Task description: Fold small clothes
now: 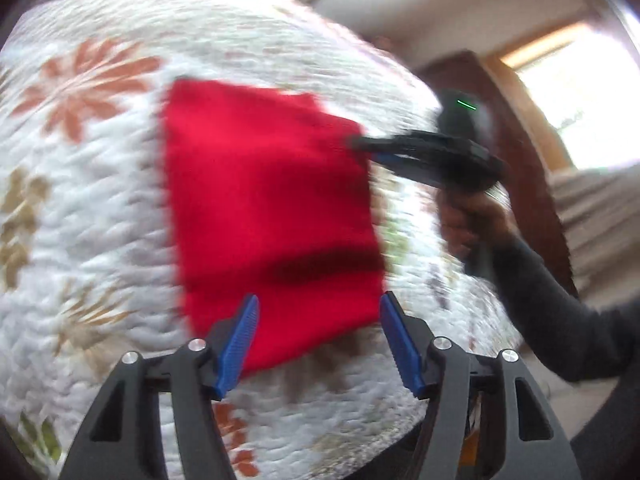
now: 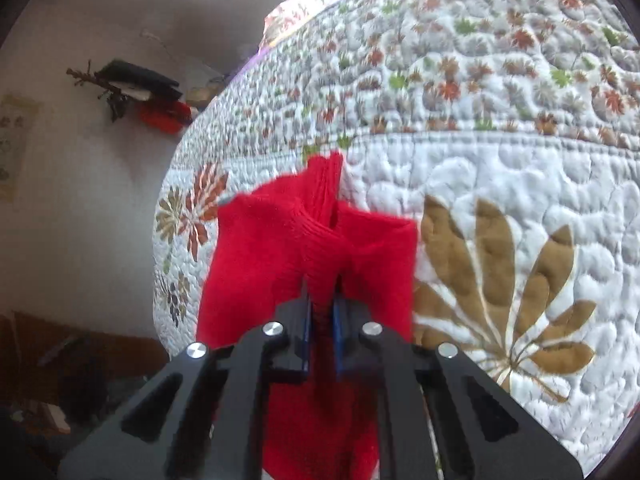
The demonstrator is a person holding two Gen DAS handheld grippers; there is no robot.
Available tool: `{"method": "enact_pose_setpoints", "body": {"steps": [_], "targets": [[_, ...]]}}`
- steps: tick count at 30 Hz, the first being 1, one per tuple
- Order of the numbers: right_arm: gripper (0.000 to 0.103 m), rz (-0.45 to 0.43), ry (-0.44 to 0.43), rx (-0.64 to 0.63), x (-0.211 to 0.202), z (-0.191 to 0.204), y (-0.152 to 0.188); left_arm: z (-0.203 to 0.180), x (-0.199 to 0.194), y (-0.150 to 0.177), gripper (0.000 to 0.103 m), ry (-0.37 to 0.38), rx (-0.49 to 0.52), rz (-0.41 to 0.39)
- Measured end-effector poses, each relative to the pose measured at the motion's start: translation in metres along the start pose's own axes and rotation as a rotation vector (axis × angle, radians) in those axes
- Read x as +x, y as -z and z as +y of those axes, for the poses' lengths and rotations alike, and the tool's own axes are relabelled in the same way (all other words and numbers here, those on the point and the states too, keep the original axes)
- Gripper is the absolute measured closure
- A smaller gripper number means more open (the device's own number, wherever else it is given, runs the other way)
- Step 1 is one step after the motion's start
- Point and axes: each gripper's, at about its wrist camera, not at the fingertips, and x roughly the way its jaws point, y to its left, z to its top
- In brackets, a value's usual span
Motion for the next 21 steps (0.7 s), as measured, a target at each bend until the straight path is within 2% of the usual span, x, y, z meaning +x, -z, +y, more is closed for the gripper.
{"method": "enact_pose_setpoints", "body": {"steps": [2, 4, 7, 8, 9, 10, 12, 16, 18, 20, 21], "targets": [[0.098, -0.046, 0.038, 0.013, -0.008, -0.006, -0.004, -0.013, 0.021, 0.004, 0.042, 0.028, 0.048, 0.051], [0.098, -0.059, 0.066, 0.042, -0.008, -0.02, -0.006, -0.009, 0.044, 0.011, 0.042, 0.033, 0.067, 0.107], [0.094, -0.026, 0.072, 0.061, 0.008, -0.028, -0.003, 0.005, 0.063, 0.024, 0.042, 0.073, 0.002, 0.18], [0.09, -0.033, 0.073, 0.058, 0.005, -0.026, 0.0, 0.004, 0.063, 0.025, 0.042, 0.083, -0.002, 0.188], [0.077, -0.038, 0.066, 0.066, -0.002, -0.024, 0.003, 0.003, 0.058, 0.026, 0.042, 0.091, 0.006, 0.185], [0.058, -0.054, 0.049, 0.074, -0.014, -0.017, 0.012, -0.003, 0.046, 0.022, 0.042, 0.099, 0.029, 0.161], [0.051, -0.071, 0.062, 0.057, -0.034, -0.003, 0.034, -0.004, 0.025, 0.012, 0.041, 0.098, 0.049, 0.103], [0.053, 0.062, 0.084, 0.071, -0.046, 0.017, 0.107, 0.027, -0.013, -0.016, 0.04, 0.086, -0.022, -0.021], [0.054, 0.098, 0.097, 0.077, -0.038, 0.024, 0.13, 0.044, -0.017, -0.023, 0.042, 0.07, -0.047, -0.031], [0.058, 0.132, 0.101, 0.091, -0.022, 0.025, 0.143, 0.057, -0.006, -0.024, 0.042, 0.081, -0.061, -0.001], [0.078, 0.142, 0.102, 0.097, -0.017, 0.024, 0.144, 0.063, -0.002, -0.024, 0.042, 0.078, -0.066, 0.015]]}}
